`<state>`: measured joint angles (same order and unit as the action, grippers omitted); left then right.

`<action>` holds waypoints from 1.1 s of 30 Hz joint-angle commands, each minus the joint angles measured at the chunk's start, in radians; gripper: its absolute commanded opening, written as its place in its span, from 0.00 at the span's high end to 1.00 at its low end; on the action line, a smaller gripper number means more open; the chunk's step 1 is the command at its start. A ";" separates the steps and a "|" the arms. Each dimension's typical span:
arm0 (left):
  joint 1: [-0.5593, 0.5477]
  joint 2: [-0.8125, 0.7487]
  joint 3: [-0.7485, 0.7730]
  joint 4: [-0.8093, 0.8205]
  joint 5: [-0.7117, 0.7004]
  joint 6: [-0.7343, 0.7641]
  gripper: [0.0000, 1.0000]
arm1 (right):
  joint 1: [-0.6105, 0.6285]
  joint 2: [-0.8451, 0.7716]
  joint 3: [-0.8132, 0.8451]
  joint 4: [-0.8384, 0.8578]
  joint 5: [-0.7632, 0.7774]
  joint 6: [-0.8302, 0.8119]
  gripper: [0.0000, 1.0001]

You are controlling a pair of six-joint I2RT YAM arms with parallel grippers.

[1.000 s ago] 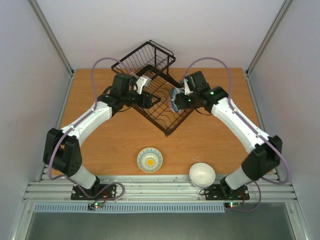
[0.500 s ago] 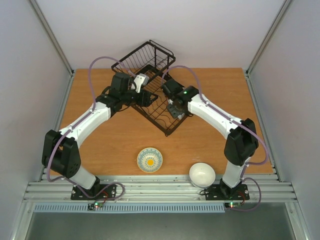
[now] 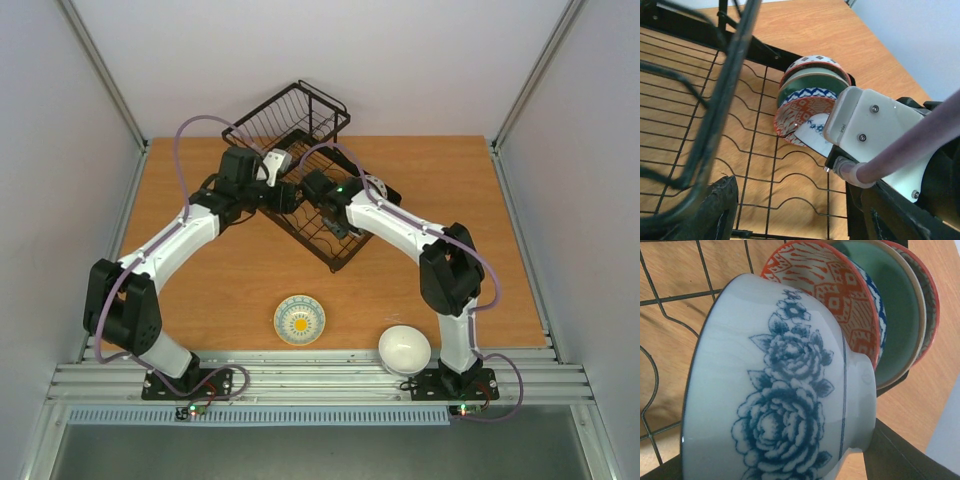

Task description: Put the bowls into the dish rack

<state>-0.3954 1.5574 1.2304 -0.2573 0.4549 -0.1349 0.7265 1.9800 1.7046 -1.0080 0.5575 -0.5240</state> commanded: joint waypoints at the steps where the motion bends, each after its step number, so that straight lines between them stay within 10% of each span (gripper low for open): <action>1: 0.014 -0.033 -0.013 0.083 -0.037 -0.010 0.31 | 0.017 0.028 0.045 0.003 0.067 -0.024 0.99; 26: 0.050 -0.041 -0.026 0.107 -0.050 -0.049 0.31 | 0.025 0.122 0.044 0.011 0.035 -0.035 0.93; 33: 0.050 -0.044 -0.026 0.104 -0.049 -0.047 0.31 | 0.022 0.139 0.058 0.014 0.047 -0.037 0.71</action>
<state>-0.3424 1.5406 1.2095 -0.2127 0.3931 -0.1761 0.7425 2.0922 1.7374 -0.9707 0.5869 -0.5491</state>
